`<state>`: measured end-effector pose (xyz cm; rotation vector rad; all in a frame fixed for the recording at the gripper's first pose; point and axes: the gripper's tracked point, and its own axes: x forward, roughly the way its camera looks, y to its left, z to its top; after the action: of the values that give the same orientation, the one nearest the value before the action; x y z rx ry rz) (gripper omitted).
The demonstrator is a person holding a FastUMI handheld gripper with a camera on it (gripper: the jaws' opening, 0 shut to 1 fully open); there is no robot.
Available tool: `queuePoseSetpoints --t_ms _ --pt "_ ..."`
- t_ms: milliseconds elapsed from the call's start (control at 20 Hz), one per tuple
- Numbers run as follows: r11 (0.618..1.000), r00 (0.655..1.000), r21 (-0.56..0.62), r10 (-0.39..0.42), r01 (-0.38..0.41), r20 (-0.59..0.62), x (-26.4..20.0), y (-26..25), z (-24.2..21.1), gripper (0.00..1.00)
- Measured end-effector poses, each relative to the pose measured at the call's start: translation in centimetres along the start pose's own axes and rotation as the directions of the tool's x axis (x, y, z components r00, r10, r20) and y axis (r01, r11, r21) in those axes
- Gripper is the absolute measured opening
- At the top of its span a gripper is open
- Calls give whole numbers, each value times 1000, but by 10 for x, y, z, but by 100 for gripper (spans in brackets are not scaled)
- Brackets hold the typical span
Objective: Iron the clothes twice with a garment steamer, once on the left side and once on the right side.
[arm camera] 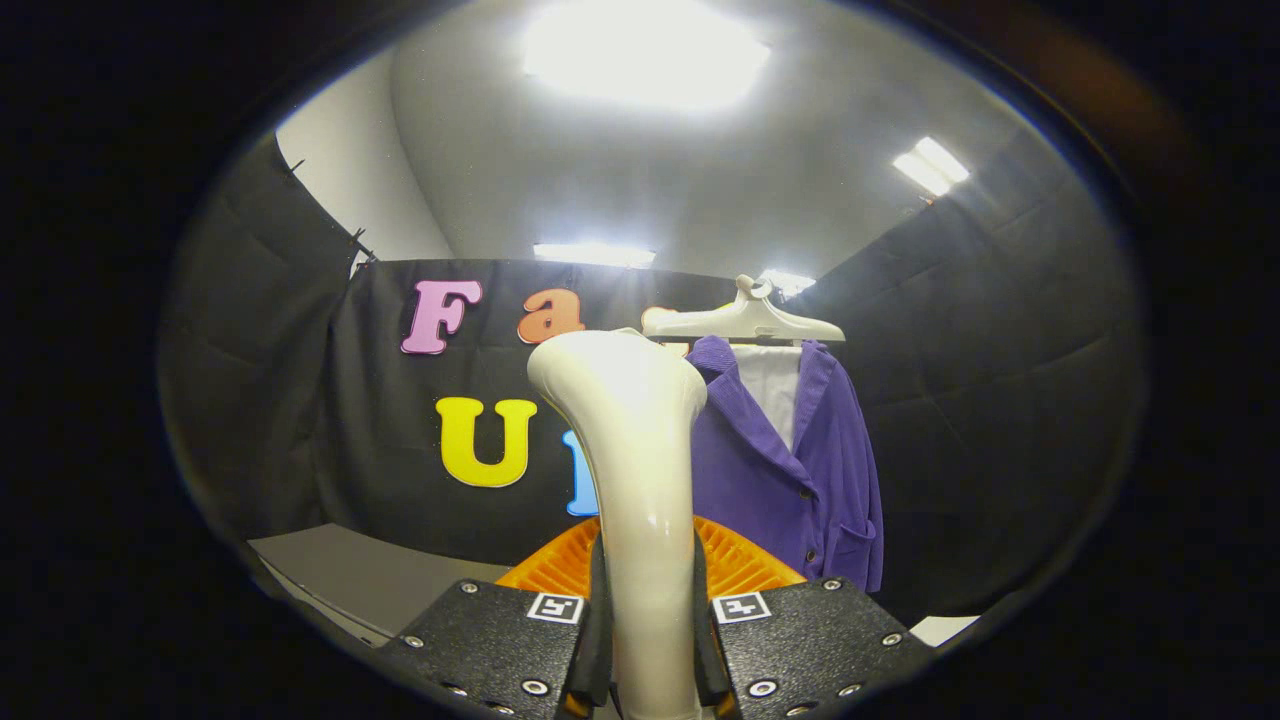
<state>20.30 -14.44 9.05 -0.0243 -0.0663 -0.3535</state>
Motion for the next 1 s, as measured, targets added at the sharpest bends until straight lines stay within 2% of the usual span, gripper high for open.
queuePoseSetpoints --t_ms 500,750,1000 --pt "995 994 -35 -96 98 49 97 -37 20 32" --pt "989 990 -46 -143 143 13 135 -60 3 32" --pt "982 982 -52 -185 182 -45 154 -80 -29 33"
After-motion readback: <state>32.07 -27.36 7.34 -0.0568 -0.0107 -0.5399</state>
